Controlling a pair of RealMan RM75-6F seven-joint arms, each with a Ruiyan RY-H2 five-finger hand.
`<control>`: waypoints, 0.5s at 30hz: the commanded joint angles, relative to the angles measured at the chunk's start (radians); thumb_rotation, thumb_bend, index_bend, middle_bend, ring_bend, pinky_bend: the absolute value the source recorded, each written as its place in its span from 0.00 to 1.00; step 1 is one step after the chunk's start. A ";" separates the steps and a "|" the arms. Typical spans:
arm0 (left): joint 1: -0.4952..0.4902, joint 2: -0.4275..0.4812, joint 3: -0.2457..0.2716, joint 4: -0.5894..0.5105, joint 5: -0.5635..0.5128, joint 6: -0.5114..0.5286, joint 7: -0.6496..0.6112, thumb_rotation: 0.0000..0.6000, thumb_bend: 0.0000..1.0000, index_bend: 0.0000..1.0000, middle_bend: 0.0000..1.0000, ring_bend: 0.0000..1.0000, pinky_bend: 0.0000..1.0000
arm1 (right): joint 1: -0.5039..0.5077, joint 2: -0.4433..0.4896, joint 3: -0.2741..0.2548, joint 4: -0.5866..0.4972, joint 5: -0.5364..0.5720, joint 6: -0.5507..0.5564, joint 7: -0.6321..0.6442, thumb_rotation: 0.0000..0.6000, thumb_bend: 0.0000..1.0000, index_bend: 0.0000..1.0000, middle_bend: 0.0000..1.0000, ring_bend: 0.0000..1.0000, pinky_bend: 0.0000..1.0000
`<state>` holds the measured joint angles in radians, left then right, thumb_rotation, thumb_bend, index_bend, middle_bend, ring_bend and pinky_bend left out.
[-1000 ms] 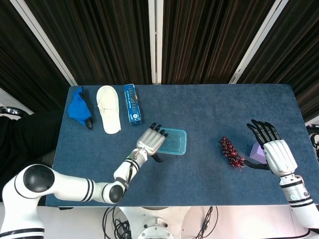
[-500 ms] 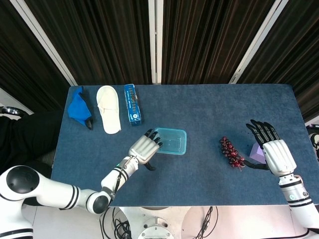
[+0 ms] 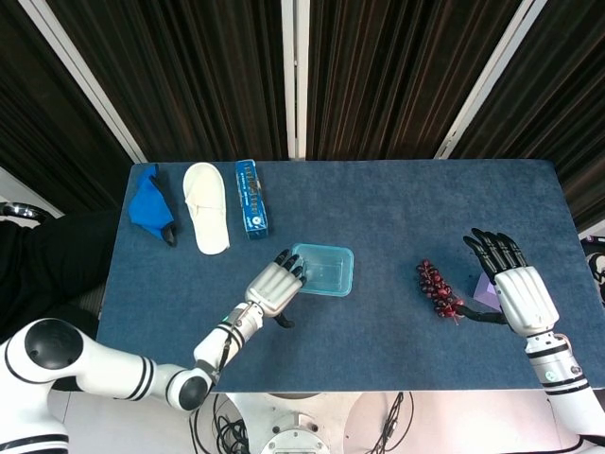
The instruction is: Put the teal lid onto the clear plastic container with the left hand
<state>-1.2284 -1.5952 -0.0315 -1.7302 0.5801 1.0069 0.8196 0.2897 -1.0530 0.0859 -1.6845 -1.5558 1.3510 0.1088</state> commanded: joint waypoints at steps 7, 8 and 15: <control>0.005 -0.013 -0.005 0.013 -0.009 -0.002 0.011 0.67 0.00 0.33 0.18 0.00 0.00 | -0.004 0.000 -0.001 -0.002 0.000 0.005 -0.002 1.00 0.00 0.00 0.00 0.00 0.00; 0.005 -0.015 -0.006 0.015 -0.010 -0.003 0.012 0.67 0.00 0.33 0.18 0.00 0.00 | -0.005 0.000 -0.001 -0.002 0.000 0.005 -0.001 1.00 0.00 0.00 0.00 0.00 0.00; 0.011 -0.010 -0.028 -0.002 0.024 0.013 0.002 0.67 0.00 0.33 0.18 0.00 0.00 | -0.007 -0.001 0.000 0.001 0.000 0.009 0.002 1.00 0.00 0.00 0.00 0.00 0.00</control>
<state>-1.2208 -1.6096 -0.0497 -1.7219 0.5831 1.0105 0.8305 0.2831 -1.0542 0.0863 -1.6834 -1.5560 1.3600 0.1107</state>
